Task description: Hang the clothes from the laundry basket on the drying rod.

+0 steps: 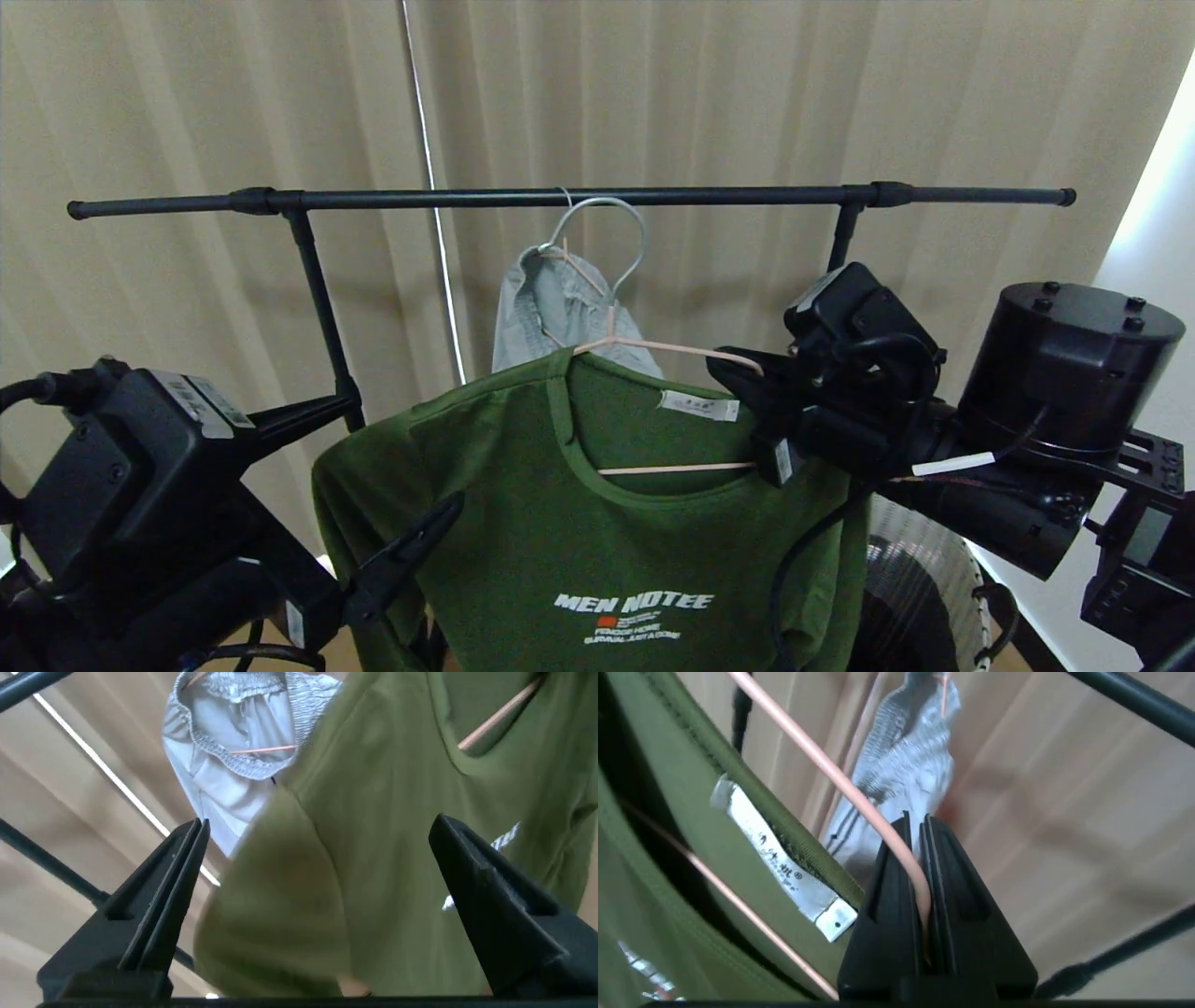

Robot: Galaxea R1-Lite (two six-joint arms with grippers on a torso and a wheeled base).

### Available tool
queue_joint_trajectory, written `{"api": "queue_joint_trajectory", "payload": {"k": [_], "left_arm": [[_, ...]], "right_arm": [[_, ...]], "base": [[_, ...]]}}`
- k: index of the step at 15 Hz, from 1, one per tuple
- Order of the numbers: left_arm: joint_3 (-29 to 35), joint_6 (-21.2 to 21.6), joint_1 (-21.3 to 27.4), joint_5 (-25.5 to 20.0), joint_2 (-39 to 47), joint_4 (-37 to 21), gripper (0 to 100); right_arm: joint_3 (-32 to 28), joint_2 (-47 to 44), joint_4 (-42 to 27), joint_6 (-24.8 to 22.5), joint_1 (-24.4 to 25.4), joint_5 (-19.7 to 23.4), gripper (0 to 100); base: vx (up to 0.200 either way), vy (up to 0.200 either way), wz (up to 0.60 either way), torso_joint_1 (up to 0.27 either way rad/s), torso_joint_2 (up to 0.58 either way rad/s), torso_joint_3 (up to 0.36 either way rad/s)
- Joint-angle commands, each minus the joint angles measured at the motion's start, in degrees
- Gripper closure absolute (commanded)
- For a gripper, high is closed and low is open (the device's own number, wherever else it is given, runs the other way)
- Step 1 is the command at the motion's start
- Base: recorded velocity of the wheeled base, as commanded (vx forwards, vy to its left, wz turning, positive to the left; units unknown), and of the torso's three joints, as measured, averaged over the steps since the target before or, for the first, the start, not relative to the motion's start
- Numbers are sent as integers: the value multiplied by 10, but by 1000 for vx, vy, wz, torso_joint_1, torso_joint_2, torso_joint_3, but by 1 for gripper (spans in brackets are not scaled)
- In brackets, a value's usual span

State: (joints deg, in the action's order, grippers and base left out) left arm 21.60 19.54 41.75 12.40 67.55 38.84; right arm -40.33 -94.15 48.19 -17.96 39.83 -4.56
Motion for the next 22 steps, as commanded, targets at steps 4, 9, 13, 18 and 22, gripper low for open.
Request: {"api": "queue_joint_trajectory", "payload": {"k": [4, 9, 13, 18, 22], "left_arm": [[-24, -12, -13, -2, -51, 0, 0], [-44, -15, -44, -1, -54, -3, 0], [-67, -13, -98, -18, 7, -1, 0], [-59, -12, -96, -19, 71, 50, 0], [-75, -13, -98, -19, 79, 71, 0]], "right_arm": [[22, 35, -1, -1, -52, 1, 100], [49, 86, 0, 0, -98, 3, 100], [55, 113, 2, 1, -98, 9, 100], [53, 114, 5, 2, -69, 38, 100], [51, 113, 5, 2, -64, 37, 100]], "base": [[0, 0, 0, 0, 0, 0], [0, 0, 0, 0, 0, 0], [0, 0, 0, 0, 0, 0], [0, 0, 0, 0, 0, 0], [0, 0, 0, 0, 0, 0]]}}
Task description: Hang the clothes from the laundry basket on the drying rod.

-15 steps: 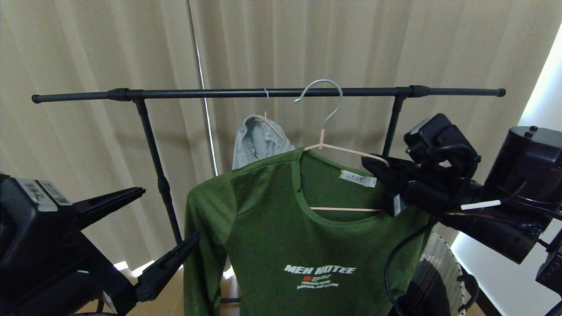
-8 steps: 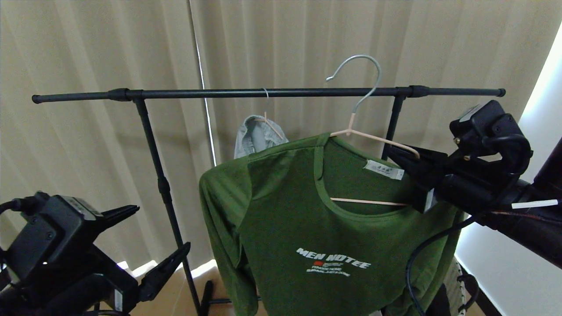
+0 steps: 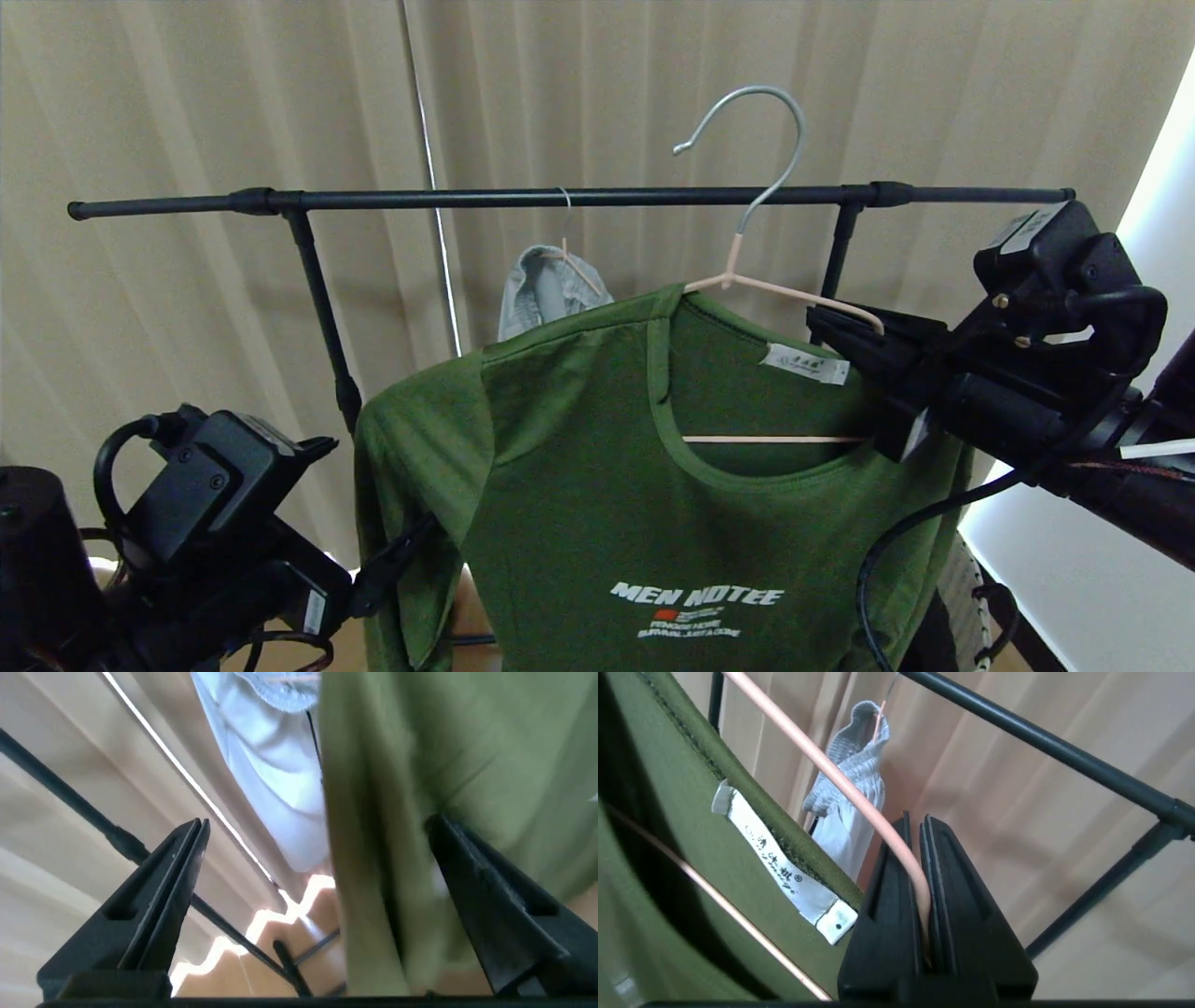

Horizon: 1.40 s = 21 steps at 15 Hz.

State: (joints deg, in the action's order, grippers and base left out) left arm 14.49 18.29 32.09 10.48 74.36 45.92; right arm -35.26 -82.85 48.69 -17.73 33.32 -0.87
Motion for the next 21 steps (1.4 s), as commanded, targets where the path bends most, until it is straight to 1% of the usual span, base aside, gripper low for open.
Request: {"api": "queue_joint_trajectory", "payload": {"k": [1, 2, 3, 5, 10, 12, 14, 16, 21], "left_arm": [[-4, -1, -1, 1, 10, 0, 0], [-4, -1, -1, 1, 10, 0, 0], [-4, -1, -1, 1, 9, 0, 100], [-5, -1, -3, 2, 10, 0, 100], [-36, -1, -20, 4, 4, 2, 100], [-40, 3, -57, 5, 2, 4, 100], [-59, 3, -120, 4, -10, 6, 100], [-69, 3, -142, 3, -21, 6, 100], [-68, 3, -138, 1, -23, 6, 100]], "right_arm": [[0, 1, 0, 0, 1, 0, 100], [0, 1, 0, 0, 1, 0, 100], [0, 1, 1, 0, 1, 0, 100], [0, 1, 0, 0, 1, 0, 100], [4, 1, -2, -1, -4, -5, 100], [5, 7, -5, -1, -19, -6, 100], [7, 14, -7, -2, -52, -7, 100], [8, 15, -7, -2, -74, -9, 100], [5, 15, -7, -2, -75, -8, 100]], "base": [[0, 0, 0, 0, 0, 0], [0, 0, 0, 0, 0, 0], [0, 0, 0, 0, 0, 0], [0, 0, 0, 0, 0, 0], [0, 0, 0, 0, 0, 0], [0, 0, 0, 0, 0, 0], [0, 0, 0, 0, 0, 0], [0, 0, 0, 0, 0, 0], [0, 0, 0, 0, 0, 0]]}}
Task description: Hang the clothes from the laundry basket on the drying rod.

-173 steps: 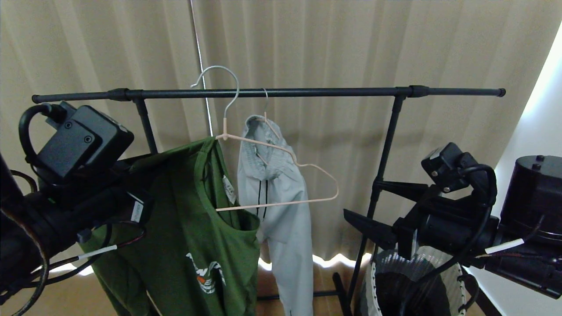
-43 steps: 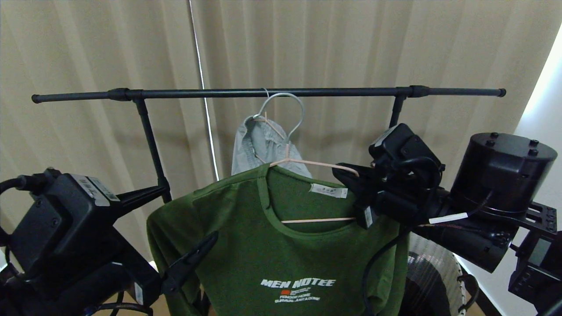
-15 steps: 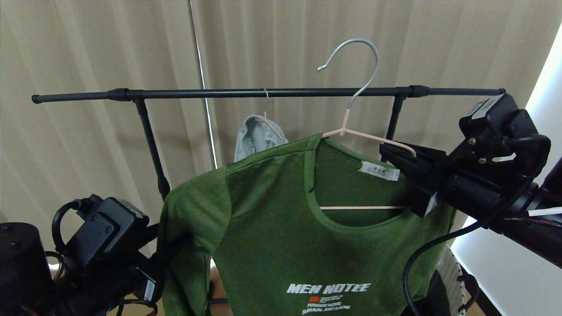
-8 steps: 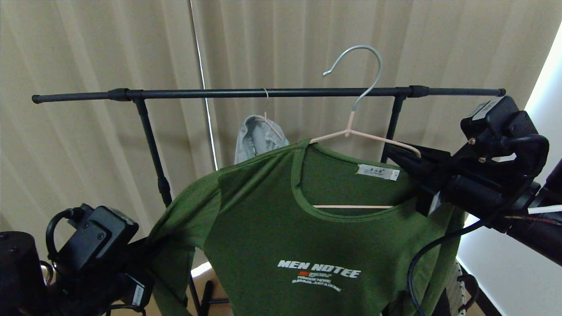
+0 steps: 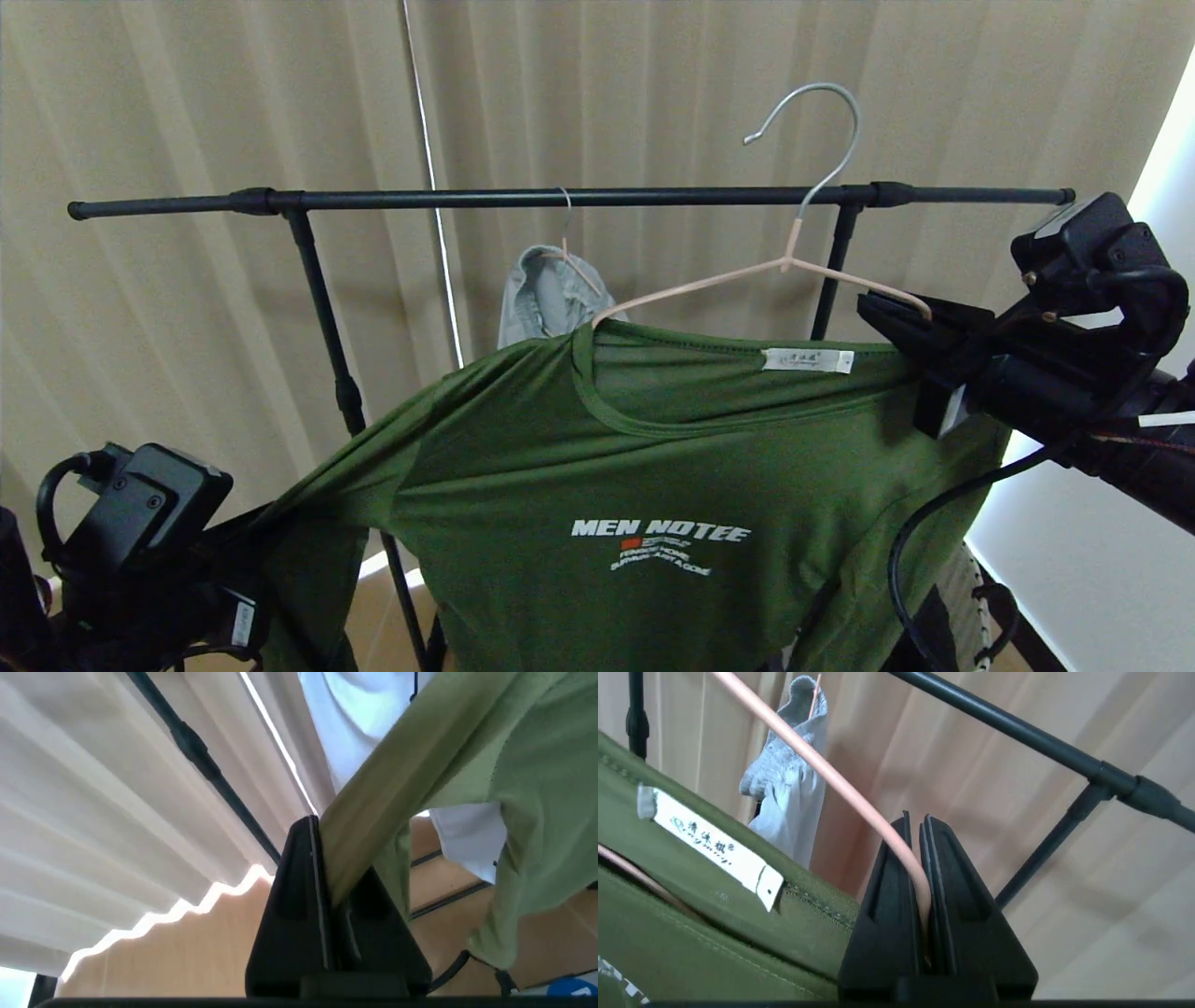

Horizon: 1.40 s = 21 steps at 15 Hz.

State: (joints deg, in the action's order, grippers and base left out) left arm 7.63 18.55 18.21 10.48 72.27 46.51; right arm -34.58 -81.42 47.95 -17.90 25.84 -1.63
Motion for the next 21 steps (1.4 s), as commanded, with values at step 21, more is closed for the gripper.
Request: {"api": "queue_joint_trajectory", "payload": {"k": [21], "left_arm": [[1, -88, 11, -105, -139, -4, 0]], "right_arm": [[77, 232, -326, -29, -259, -121, 100]], "base": [[0, 0, 0, 0, 0, 0]]}}
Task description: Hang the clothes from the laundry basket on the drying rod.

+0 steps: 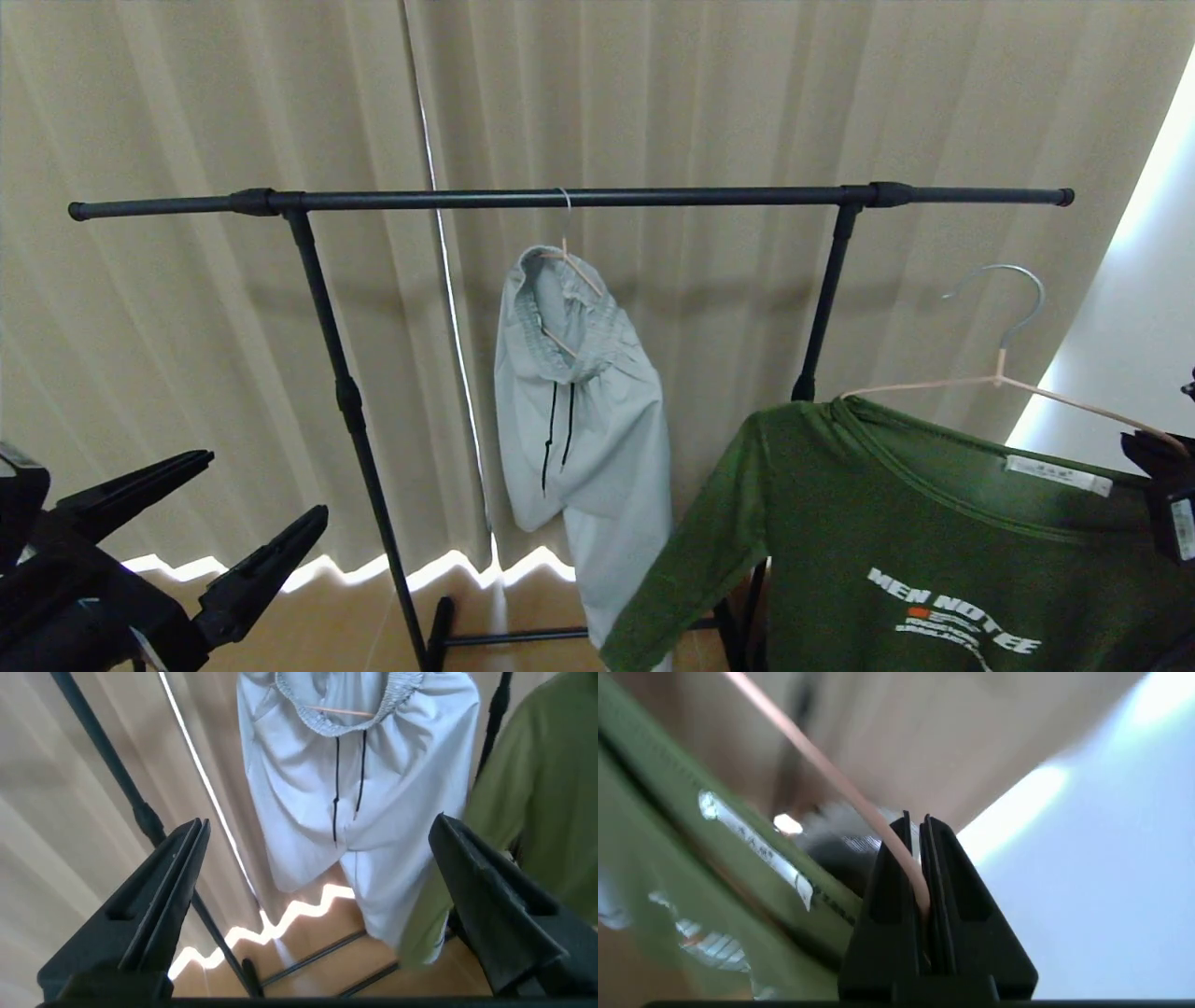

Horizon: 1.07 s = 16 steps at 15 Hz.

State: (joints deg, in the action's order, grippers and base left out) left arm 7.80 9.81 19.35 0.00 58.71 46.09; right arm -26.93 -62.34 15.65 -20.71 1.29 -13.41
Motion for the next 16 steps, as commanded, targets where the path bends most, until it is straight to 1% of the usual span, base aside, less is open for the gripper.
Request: {"api": "queue_joint_trajectory", "payload": {"k": [1, 3, 6, 9, 11, 15, 16], "left_arm": [[-5, 0, 1, 0, -6, 0, 0], [-9, -1, -1, -8, -6, 2, 0], [-22, 3, -1, -8, -10, 3, 0], [-31, 17, -2, -9, -53, 1, 0], [-33, 32, -1, -9, -58, 0, 0], [-30, 33, -2, -9, -58, 0, 0], [-31, 33, -2, -9, -58, 0, 0]], "right_arm": [[-1, 80, -47, -27, -32, -29, 100], [1, 94, -55, -30, -38, -36, 100], [-1, 90, -50, -30, -38, -36, 100], [-13, 87, -48, -28, -38, -36, 100], [-14, 86, -48, -28, -37, -35, 100], [-19, 90, -48, -28, -37, -35, 100], [-21, 89, -48, -28, -37, -35, 100]], "base": [[0, 0, 0, 0, 0, 0], [0, 0, 0, 0, 0, 0], [0, 0, 0, 0, 0, 0], [0, 0, 0, 0, 0, 0], [0, 0, 0, 0, 0, 0], [0, 0, 0, 0, 0, 0], [200, 0, 0, 2, 2, 7]]}}
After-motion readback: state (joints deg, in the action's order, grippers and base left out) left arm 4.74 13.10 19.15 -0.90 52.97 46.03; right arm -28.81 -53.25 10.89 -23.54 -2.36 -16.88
